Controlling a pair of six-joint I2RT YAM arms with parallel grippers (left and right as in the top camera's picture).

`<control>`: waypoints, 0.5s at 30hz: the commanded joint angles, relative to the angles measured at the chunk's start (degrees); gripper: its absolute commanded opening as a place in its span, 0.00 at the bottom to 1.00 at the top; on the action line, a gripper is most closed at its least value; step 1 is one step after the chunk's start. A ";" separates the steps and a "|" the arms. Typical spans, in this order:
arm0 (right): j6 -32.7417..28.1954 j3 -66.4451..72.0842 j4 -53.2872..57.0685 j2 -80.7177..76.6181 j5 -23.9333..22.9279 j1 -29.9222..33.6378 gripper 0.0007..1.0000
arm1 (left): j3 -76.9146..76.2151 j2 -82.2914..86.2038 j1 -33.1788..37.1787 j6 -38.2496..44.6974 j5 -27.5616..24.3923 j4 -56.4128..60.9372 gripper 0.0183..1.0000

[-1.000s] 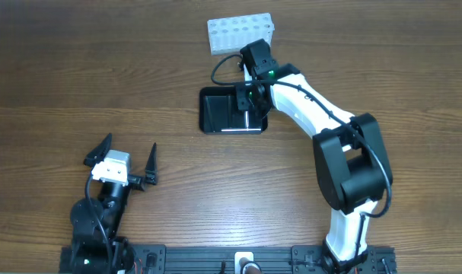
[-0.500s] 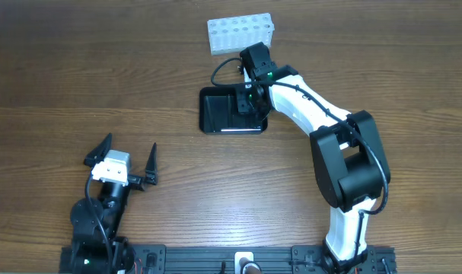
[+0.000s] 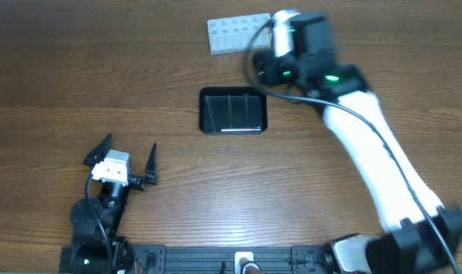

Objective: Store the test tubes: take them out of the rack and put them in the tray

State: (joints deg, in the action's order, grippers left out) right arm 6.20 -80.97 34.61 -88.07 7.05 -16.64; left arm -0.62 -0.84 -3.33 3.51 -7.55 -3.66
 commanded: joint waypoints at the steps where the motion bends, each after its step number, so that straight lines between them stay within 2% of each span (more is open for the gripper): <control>1: -5.92 4.52 -0.31 10.03 -2.69 4.98 0.79 | 0.28 0.46 0.35 0.74 -0.74 -0.04 1.00; 10: -8.72 29.05 -10.25 37.07 -5.42 12.57 0.98 | 0.28 0.46 0.35 0.74 -0.76 -0.04 1.00; 15: -10.64 44.02 -16.61 50.97 -5.64 12.94 0.99 | 0.28 0.46 0.35 0.74 -0.74 -0.04 1.00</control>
State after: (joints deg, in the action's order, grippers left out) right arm -2.66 -43.03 19.94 -41.91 2.26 -4.03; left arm -0.62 -0.84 -3.33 3.51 -7.55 -3.66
